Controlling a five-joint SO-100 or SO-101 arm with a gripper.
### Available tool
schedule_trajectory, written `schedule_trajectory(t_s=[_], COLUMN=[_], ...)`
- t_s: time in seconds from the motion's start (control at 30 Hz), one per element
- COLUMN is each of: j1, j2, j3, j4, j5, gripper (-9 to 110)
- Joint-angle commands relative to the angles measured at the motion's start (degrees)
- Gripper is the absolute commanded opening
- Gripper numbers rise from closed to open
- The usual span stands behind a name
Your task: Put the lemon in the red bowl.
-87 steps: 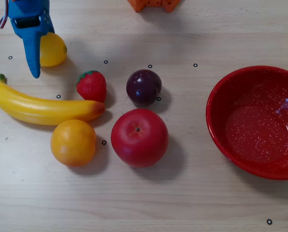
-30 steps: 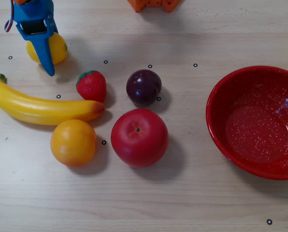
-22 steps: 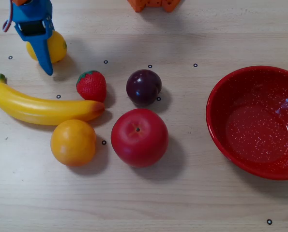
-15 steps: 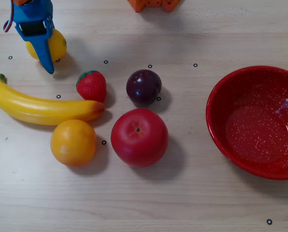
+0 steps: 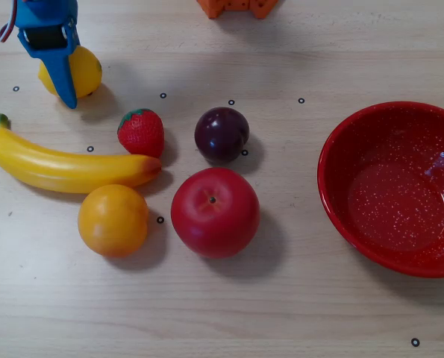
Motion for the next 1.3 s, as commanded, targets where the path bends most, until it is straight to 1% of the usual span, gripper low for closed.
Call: schedule_trajectory(t_s=[0.0,0.13,0.4,0.5,0.67,0.83,0.97,1.13,1.27], j1=[3.1,7.6,18.6,24.1,36.1,50.7,60.8,69.7,73.7], j2=[7.8,10.3,15.3,16.6,17.6,17.8,17.6,17.5,17.4], j3=[-5.3,-12.7,-23.0,-25.0,-28.1,-32.9,-34.2,-32.5,-28.1], j4=[5.8,16.1,29.2,31.0,30.5,27.9,20.7,9.8,-0.8], j5=[-5.2,-13.9,-31.5,-38.3,-50.4,-61.8,-67.9,-67.9,-65.1], gripper=[0,0,0,0,0,0,0,0,0])
